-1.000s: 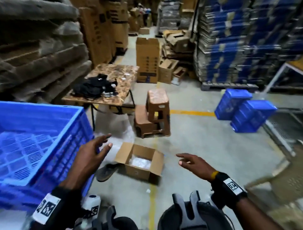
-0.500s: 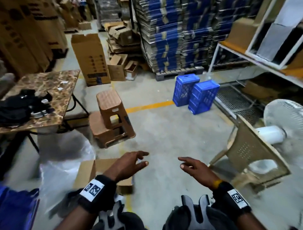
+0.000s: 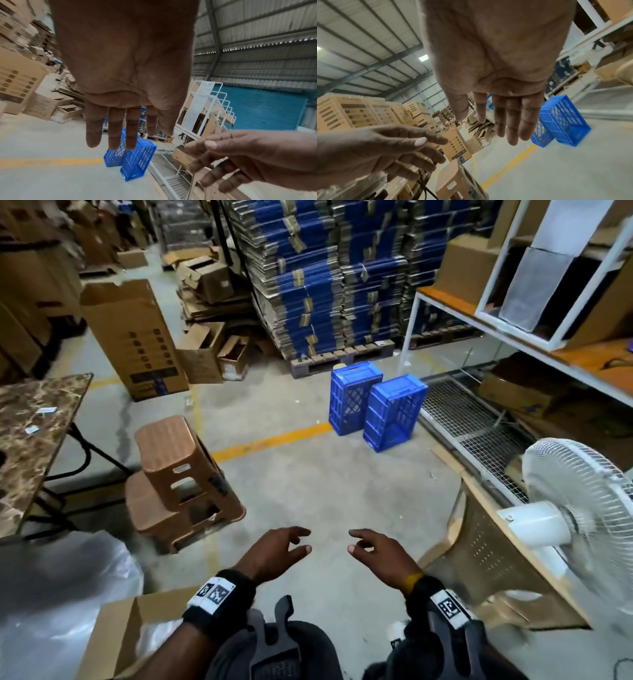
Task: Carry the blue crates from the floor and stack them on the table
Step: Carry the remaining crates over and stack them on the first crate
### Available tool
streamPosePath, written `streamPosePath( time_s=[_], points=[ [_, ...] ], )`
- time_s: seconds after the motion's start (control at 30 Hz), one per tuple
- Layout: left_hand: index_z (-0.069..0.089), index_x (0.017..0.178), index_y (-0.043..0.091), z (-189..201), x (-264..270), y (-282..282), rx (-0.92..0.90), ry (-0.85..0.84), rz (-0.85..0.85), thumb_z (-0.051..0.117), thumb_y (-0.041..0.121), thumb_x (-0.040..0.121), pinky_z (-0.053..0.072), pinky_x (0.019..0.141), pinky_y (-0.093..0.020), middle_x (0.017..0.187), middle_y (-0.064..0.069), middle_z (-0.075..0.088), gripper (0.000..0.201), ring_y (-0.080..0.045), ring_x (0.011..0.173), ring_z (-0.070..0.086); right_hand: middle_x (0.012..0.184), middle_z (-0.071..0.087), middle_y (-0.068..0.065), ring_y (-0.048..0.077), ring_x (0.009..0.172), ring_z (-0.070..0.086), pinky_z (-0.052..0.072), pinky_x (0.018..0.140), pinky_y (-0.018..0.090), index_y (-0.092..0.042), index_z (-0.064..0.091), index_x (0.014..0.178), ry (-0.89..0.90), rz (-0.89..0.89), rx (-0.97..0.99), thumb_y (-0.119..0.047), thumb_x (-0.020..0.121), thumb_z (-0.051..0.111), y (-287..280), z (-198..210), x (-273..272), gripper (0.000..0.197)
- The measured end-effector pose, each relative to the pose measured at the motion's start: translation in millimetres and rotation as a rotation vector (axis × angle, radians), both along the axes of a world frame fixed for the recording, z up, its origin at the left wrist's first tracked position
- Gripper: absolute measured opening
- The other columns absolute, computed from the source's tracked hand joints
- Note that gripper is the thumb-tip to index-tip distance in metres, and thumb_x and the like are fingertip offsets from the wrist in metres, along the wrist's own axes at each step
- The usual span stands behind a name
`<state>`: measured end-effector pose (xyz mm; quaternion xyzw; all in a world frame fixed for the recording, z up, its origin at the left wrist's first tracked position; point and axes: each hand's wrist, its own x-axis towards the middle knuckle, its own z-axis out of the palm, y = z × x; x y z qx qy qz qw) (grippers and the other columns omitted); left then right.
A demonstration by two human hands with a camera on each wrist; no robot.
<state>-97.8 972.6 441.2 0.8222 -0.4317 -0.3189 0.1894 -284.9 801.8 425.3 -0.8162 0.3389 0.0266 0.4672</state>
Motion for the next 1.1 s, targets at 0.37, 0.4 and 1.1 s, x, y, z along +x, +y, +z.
streamPosePath(
  time_s=[0.37,0.4,1.1],
  points=[
    [0.057,0.141,0.026,-16.7,106.2,-183.2,-0.014,-0.034,-0.169,0.057,0.046,0.099,0.048,0.103,-0.032,0.13,-0.005,0.068,0.046,-0.023,0.118,0.064,0.128,0.06,0.002,0.013,0.11,0.058,0.043,0.094,0.024,-0.029,0.053,0.134,0.036,-0.018,-0.112,-0.042,0.09,0.058,-134.8,4.2,112.6,0.046],
    [0.056,0.142,0.026,-20.6,119.7,-198.5,-0.002,-0.036,-0.183,0.057,0.046,0.099,0.048,0.103,-0.032,0.129,-0.005,0.068,0.047,-0.023,0.118,0.064,0.127,0.06,0.001,0.012,0.109,0.058,0.043,0.094,0.024,-0.03,0.053,0.133,0.042,-0.026,-0.111,-0.043,0.09,0.059,-149.0,1.7,123.7,0.046],
    [0.047,0.149,0.028,-44.0,409.7,-479.9,0.083,-0.11,-0.445,0.053,0.048,0.101,0.039,0.109,-0.031,0.144,-0.006,0.056,0.052,-0.021,0.134,0.051,0.1,0.067,-0.003,0.013,0.099,0.062,0.045,0.089,0.023,-0.035,0.06,0.12,0.079,-0.244,0.007,-0.045,0.087,0.061,-435.7,-16.2,337.8,0.034]
  ],
)
